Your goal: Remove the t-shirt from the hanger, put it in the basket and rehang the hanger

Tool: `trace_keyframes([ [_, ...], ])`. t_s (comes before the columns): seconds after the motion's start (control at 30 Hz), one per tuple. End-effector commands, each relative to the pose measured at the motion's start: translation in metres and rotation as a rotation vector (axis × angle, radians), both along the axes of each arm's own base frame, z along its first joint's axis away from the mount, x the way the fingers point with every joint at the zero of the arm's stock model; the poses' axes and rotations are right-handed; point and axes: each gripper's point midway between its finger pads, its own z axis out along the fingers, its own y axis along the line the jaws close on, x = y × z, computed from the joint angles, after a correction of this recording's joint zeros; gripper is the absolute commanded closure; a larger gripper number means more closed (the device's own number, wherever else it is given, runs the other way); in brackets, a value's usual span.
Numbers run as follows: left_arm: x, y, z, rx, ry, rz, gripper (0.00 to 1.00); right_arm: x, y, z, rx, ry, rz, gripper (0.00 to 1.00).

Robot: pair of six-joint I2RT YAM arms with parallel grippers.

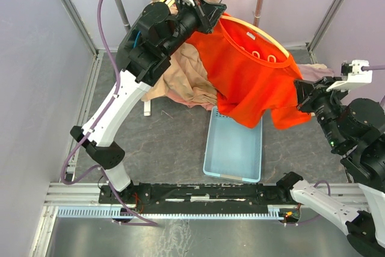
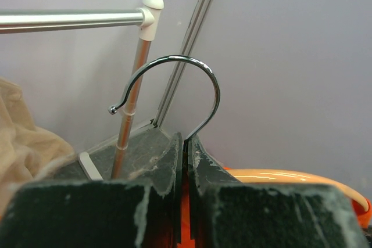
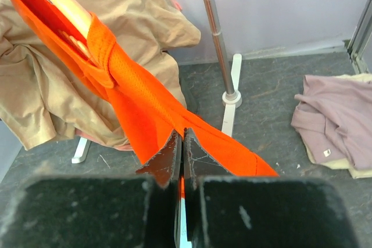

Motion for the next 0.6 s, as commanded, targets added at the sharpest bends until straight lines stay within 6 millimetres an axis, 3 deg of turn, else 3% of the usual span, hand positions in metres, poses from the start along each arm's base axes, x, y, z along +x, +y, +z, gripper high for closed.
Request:
trace_keyframes([
  [0.0, -0.031, 0.028, 0.068, -0.187, -0.110, -0.016, 0.97, 0.003, -0.004, -0.011, 0.081, 0.029, -0.057, 0.99],
  [0.27, -0.033, 0.030, 0.068, -0.197, -0.101, -0.021, 0.97, -0.002, -0.009, -0.021, 0.113, 0.021, -0.072, 0.99],
  [0.57, -0.035, 0.046, 0.083, -0.231, -0.112, 0.033, 0.97, 0.004, -0.002, -0.014, 0.092, -0.005, -0.043, 0.99],
])
